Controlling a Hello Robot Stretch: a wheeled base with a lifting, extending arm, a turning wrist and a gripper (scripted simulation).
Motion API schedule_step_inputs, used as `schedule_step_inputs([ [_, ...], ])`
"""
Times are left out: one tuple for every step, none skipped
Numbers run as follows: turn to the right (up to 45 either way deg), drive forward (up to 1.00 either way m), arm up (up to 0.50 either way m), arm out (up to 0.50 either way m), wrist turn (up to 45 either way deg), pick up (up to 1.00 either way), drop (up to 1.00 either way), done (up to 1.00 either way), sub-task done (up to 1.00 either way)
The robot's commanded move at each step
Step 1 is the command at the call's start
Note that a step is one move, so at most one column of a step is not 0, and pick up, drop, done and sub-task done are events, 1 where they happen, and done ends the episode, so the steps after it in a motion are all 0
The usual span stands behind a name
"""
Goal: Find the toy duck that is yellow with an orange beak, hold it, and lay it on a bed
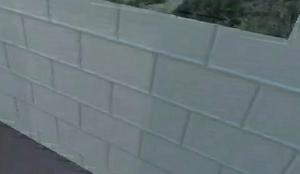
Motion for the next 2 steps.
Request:
schedule_step_inputs([
  [39.0, 0.00, 0.00, 0.00, 0.0, 0.00, 0.00, 0.00, 0.00],
  [0.0, 0.00, 0.00, 0.48, 0.0, 0.00, 0.00, 0.00, 0.00],
])
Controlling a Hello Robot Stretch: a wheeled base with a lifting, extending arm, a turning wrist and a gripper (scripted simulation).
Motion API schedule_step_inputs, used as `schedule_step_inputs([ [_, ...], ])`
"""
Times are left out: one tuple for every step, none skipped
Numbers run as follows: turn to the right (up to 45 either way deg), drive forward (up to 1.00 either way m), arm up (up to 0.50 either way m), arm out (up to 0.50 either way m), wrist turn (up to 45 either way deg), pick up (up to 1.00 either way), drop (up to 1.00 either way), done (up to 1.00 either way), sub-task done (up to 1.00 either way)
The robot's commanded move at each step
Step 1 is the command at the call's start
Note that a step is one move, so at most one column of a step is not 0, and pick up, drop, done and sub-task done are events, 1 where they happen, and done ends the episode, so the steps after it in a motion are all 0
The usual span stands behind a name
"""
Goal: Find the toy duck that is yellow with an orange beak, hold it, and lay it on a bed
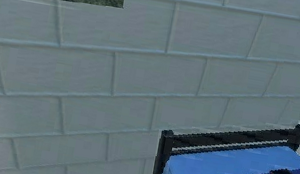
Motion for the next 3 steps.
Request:
schedule_step_inputs([
  [0.0, 0.00, 0.00, 0.00, 45.0, 0.00, 0.00, 0.00, 0.00],
  [0.0, 0.00, 0.00, 0.00, 27.0, 0.00, 0.00, 0.00, 0.00],
  [0.0, 0.00, -0.26, 0.00, 0.0, 0.00, 0.00, 0.00, 0.00],
])
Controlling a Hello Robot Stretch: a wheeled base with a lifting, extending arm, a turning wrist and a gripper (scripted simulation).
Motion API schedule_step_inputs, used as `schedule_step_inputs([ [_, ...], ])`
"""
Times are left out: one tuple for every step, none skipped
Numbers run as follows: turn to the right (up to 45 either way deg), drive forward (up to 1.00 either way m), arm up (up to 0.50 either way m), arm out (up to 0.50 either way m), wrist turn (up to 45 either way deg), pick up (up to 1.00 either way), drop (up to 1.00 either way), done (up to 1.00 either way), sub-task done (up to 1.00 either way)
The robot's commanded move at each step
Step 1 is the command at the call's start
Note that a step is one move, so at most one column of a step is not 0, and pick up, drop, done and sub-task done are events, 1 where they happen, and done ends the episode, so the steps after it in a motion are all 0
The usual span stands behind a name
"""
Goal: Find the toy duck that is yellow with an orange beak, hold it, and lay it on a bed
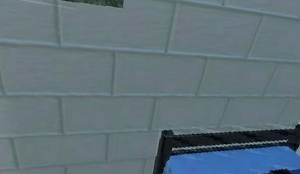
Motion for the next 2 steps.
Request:
schedule_step_inputs([
  [0.0, 0.00, -0.32, 0.00, 0.0, 0.00, 0.00, 0.00, 0.00],
  [0.0, 0.00, 0.00, 0.00, 0.0, 0.00, 1.00, 0.00, 0.00],
])
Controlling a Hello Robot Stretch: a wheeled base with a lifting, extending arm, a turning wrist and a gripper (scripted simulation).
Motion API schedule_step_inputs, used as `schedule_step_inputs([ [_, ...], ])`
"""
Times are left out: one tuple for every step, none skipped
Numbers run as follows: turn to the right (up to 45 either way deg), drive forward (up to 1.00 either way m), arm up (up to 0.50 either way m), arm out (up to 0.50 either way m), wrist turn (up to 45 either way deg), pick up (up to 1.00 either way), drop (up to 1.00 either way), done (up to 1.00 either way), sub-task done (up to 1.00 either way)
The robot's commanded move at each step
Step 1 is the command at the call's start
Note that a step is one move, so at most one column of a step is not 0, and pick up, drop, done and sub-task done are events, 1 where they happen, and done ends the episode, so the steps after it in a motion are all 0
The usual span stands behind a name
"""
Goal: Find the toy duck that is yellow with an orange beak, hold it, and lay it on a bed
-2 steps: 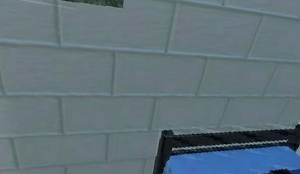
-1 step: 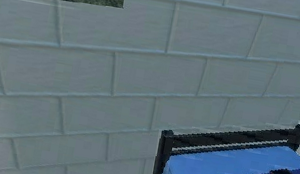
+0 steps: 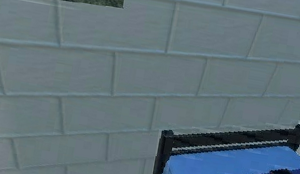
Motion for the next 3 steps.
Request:
schedule_step_inputs([
  [0.0, 0.00, 0.10, 0.00, 0.0, 0.00, 0.00, 0.00, 0.00],
  [0.0, 0.00, 0.00, -0.08, 0.0, 0.00, 0.00, 0.00, 0.00],
  [0.0, 0.00, 0.00, 0.00, 0.0, 0.00, 0.00, 1.00, 0.00],
])
